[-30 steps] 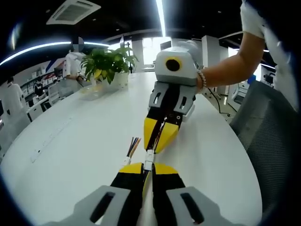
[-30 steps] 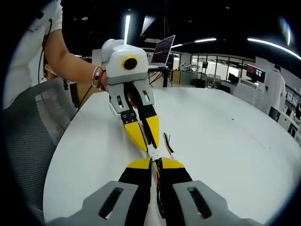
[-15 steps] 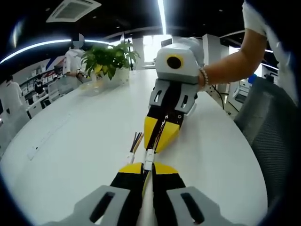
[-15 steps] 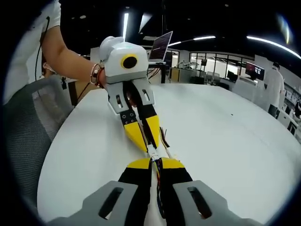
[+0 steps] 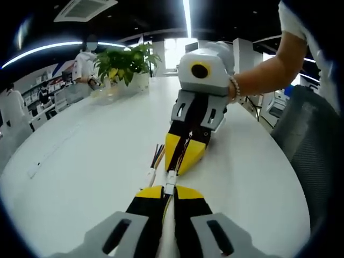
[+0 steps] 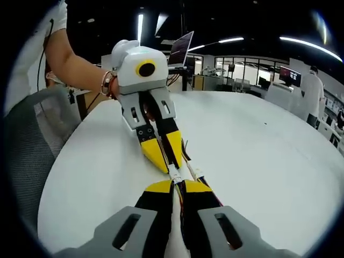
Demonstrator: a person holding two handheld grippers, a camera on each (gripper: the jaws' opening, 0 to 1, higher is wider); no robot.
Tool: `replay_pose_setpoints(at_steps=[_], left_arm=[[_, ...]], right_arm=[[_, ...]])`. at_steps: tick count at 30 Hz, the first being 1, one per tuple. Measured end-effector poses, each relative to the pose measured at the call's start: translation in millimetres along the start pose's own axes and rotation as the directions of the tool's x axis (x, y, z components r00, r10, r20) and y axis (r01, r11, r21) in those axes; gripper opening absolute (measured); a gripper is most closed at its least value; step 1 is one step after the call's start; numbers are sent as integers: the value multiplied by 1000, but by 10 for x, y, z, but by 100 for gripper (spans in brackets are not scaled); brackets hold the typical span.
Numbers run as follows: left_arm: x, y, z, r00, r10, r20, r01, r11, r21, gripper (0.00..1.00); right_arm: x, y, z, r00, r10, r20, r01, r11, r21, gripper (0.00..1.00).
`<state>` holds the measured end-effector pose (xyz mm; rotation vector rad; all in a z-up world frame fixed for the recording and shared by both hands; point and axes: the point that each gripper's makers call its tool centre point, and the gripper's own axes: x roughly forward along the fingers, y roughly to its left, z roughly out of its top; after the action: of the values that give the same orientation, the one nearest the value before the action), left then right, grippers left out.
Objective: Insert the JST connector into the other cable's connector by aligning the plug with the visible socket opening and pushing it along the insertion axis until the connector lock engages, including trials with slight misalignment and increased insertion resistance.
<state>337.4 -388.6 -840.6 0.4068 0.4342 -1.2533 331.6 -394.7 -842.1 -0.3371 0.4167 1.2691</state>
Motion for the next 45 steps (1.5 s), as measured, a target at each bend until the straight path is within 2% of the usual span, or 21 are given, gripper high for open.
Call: replay_pose_setpoints(at_steps=[12,37,41,45], left_arm=[[19,-1,-29,1000,-12,-2,12,1000,-17,1],[26,-12,-31,1000,-21,-23,21,999,33,1],[21,4,-37,1000,-18,-23,18,1000,0,7],[17,-18,-40,999,-25,-24,25,1000,0,7]], right_arm=[[24,-4,-50,1000,-8,-8,8,1000,2,3],[29,1,-64,1000,-20,-9,21,1000,22,4],[22,-13,-68,1000,-25,-11,25,999,38,5],[13,-16,-70,1000,-24,-15,25,998,53,8]])
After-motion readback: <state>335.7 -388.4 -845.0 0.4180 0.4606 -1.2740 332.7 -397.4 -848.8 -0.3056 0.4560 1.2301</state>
